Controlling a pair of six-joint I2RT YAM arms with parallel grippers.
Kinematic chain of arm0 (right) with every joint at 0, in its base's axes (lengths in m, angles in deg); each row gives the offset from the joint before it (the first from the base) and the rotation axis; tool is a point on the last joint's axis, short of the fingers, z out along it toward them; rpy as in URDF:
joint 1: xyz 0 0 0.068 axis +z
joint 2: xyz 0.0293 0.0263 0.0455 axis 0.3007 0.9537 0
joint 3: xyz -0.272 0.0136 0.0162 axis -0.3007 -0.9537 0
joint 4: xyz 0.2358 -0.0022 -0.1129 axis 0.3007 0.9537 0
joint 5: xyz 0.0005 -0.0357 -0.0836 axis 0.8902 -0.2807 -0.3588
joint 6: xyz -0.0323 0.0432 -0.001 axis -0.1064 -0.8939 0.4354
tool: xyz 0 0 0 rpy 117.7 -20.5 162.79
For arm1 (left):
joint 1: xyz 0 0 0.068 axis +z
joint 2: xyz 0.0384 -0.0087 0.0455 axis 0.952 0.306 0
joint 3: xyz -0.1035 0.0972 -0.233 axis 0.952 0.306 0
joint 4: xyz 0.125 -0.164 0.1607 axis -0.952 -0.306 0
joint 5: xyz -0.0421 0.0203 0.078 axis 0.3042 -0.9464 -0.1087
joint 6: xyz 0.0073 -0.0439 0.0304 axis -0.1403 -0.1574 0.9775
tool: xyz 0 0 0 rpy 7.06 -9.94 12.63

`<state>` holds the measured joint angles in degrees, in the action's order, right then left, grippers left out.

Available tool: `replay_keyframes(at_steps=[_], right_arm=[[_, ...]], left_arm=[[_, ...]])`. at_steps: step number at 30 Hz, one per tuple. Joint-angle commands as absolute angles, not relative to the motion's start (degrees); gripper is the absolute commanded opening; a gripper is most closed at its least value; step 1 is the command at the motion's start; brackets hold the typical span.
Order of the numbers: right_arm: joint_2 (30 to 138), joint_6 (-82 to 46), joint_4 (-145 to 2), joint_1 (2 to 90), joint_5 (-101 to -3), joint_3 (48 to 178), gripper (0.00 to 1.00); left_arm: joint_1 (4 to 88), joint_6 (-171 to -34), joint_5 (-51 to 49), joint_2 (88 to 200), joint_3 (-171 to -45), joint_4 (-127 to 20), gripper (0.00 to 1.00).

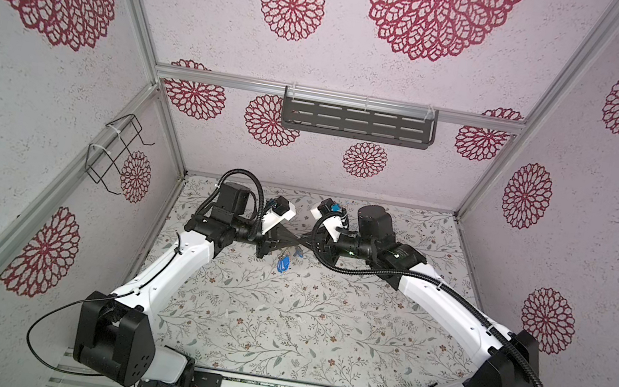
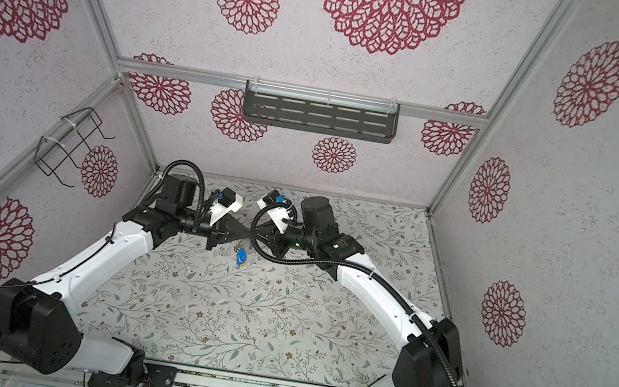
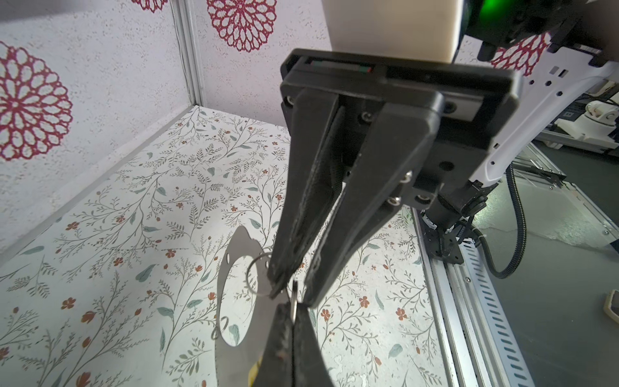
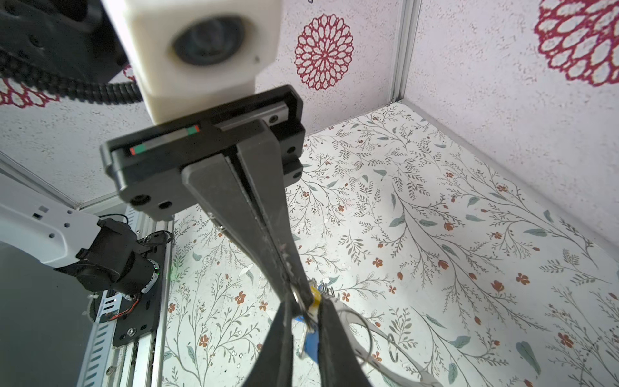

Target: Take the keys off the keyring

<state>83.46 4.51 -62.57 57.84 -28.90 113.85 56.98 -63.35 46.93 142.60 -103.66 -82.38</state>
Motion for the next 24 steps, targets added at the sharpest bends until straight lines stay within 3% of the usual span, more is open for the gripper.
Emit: replay_keyframes(at_steps=[1,5,12,19,24], right_arm=[[84.1,5.6,-61.9,58.7,-28.0,116.0,0.16],[84.5,5.8,-61.8,59.1,-28.4,116.3,0.14],[84.9,6.5,-60.8,60.0,-28.9,116.7,0.01],[85.0,7.9,-59.9,61.6,-32.1,116.8,0.0],[84.5,9.0,-60.6,62.4,-41.1,115.9,0.0]], left_arm=[[57.3,-62.8,49.8,142.7,-105.5,-81.7,0.0],[57.3,-62.9,50.0,142.6,-105.6,-81.8,0.0],[57.3,-62.9,49.8,142.5,-105.9,-81.9,0.0],[57.3,-63.3,49.5,142.6,-105.8,-81.8,0.0],[57.3,-64.3,47.9,142.2,-105.2,-81.8,0.0]])
